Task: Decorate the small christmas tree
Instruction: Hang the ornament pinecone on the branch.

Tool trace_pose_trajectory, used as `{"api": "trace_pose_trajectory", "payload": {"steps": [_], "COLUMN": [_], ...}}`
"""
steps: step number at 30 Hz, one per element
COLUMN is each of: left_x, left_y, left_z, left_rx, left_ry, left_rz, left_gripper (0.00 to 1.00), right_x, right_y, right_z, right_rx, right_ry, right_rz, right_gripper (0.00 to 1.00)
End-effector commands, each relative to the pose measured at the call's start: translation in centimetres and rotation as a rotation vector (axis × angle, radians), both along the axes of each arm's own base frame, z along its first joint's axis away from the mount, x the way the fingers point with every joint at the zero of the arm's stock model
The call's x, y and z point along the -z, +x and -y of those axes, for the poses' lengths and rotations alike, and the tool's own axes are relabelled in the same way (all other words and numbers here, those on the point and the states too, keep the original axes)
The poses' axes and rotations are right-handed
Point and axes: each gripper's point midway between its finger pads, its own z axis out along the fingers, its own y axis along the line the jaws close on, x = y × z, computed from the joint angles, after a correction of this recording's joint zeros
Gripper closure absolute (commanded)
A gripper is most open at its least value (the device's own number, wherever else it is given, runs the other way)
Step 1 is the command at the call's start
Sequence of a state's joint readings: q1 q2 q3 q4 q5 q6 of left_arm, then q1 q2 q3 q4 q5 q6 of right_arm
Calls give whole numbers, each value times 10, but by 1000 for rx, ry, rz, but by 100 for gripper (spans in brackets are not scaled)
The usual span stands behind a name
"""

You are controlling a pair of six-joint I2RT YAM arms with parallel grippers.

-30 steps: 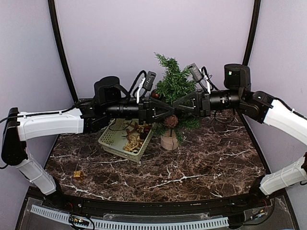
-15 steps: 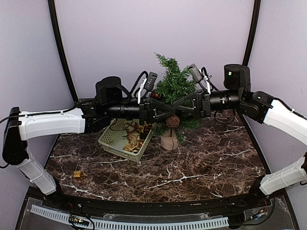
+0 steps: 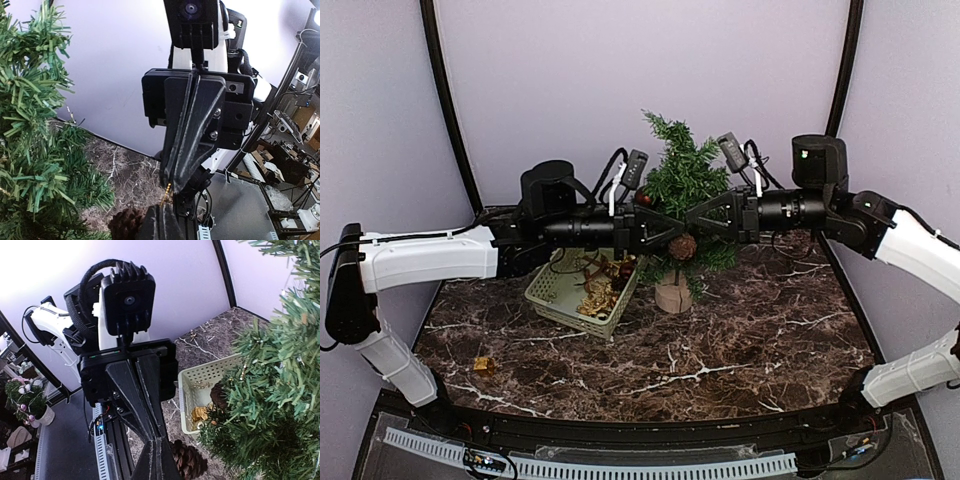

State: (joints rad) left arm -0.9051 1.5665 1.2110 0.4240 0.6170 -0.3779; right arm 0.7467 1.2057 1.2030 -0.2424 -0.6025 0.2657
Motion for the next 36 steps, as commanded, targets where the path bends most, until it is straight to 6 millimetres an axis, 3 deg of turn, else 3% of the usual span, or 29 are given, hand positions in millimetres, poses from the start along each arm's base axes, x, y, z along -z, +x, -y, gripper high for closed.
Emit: {"api": "trace_pose_trajectory", "payload": {"steps": [1,8,25,36], "left_x": [-16,-15,16,12], "left_y": [8,16,28,40], "left_z": [-13,-13,-3,1], "left_rx": [-77,-113,-118,-138], "left_ry": [-20,-17,71,49], "left_rz": [21,4,-88,-107], "left_gripper": [100,100,100,100], "right_x": [-2,3,28,28], "right_y": [13,22,41,51], "right_z": [8,9,2,7], "right_rx": [88,131,190,261], "right_ry": [-27,-49,-96,-93], "right_rz": [50,47,-17,-24], "right_gripper": [100,100,100,100]}}
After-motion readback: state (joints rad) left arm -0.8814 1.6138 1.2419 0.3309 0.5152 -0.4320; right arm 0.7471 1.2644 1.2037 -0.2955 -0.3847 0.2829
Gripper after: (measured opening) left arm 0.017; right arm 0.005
